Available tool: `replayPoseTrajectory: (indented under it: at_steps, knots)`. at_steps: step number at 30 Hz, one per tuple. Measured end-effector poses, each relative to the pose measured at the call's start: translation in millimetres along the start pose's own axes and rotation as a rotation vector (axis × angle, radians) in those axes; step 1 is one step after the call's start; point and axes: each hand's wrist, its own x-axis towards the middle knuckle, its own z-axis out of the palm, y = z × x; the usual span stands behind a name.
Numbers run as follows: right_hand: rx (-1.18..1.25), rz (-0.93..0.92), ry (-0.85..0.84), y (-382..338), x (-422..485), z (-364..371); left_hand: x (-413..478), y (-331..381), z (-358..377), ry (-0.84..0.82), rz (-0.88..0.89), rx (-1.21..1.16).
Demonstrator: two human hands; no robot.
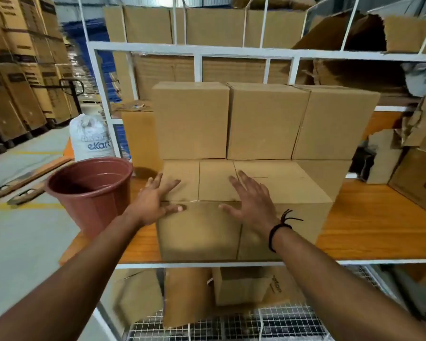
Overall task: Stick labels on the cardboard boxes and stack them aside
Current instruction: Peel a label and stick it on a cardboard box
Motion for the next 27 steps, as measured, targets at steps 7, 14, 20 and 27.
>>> replayPoseTrajectory:
  at_steps: [7,14,20,27]
  knots:
    - [-0.363,-0.268,-0.135,1.2,36.2,29.5,18.2,-21.9,21.8,0.039,-0.022,-0.116]
    - [-0.316,-0.241,-0.084,-10.8,41.8,45.8,23.1,-36.3,29.3,0.071,0.03,-0.184]
    - [-0.326,-0.245,-0.085,-26.9,32.0,47.1,12.9,-48.5,30.1,0.157,0.147,-0.155]
    - [-0.316,-0.187,-0.092,-56.3,-3.5,42.0,-21.9,-66.7,28.5,0.321,0.311,-0.211]
